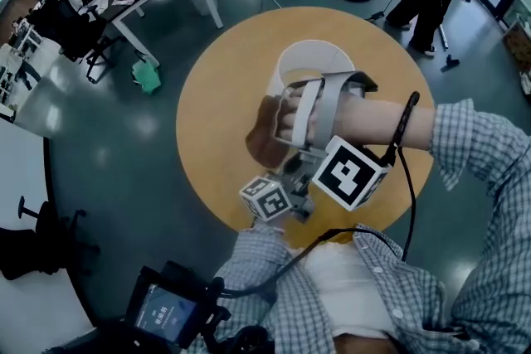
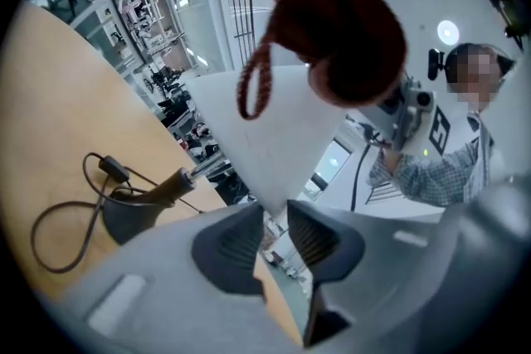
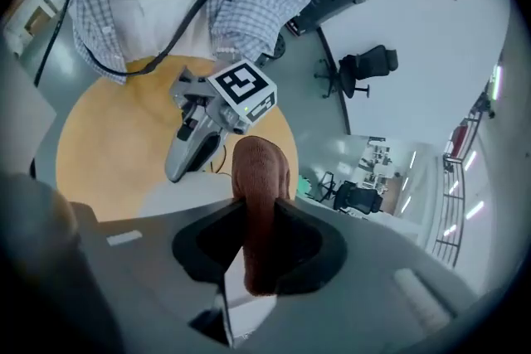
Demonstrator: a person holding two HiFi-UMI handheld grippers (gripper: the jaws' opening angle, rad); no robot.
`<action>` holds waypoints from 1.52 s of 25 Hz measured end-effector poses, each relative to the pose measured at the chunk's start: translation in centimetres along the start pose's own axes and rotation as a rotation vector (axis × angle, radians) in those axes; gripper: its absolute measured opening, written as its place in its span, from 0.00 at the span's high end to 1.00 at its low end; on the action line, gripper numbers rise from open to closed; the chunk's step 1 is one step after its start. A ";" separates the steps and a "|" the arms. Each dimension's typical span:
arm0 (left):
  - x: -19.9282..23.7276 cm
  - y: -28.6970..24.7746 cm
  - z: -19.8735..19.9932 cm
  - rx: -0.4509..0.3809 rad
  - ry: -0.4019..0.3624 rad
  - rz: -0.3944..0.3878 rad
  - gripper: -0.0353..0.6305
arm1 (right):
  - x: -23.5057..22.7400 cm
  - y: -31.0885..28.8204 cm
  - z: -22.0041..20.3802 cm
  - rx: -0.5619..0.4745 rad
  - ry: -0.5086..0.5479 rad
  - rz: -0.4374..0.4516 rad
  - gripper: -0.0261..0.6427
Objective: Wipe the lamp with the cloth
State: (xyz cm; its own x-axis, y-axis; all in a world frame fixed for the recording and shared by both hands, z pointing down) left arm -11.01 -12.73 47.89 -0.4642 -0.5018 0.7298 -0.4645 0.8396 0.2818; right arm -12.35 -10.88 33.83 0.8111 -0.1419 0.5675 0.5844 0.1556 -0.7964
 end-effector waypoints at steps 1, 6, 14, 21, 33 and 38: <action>0.0 0.1 0.0 -0.001 0.000 0.002 0.82 | 0.6 0.7 0.6 -0.001 -0.010 -0.023 0.83; -0.1 0.2 -0.1 0.001 0.010 0.006 0.82 | 4.5 2.8 1.6 0.034 -0.046 -0.132 0.83; -0.6 -0.2 0.2 -0.010 0.037 0.013 0.82 | 11.9 5.3 -0.4 0.193 -0.429 -0.211 0.83; -0.6 0.4 -0.2 -0.003 0.079 0.031 0.82 | 16.4 4.7 -1.2 0.262 -0.770 -0.314 0.83; -1.1 6.3 6.6 0.180 -0.463 0.168 0.87 | 20.9 2.8 -0.8 0.183 -1.347 -0.483 0.83; -5.8 2.9 11.4 0.354 -0.853 0.015 0.79 | 22.3 1.8 -0.5 0.145 -1.503 -0.508 0.83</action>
State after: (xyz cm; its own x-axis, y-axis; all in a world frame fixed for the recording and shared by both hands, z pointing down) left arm -18.30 -9.75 37.34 -0.8051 -0.5930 -0.0139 -0.5924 0.8050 -0.0338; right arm 6.75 -14.28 44.98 -0.2265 0.8317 0.5069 0.7161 0.4950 -0.4922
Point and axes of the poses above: the fingertips, and each gripper's own axes: y backward along the fingers, x to its left, z out of its top, the point moved 5 cm from there along y, backward along the fingers, and after that the axes turned 9 degrees about -x, right-handed, at the moved point
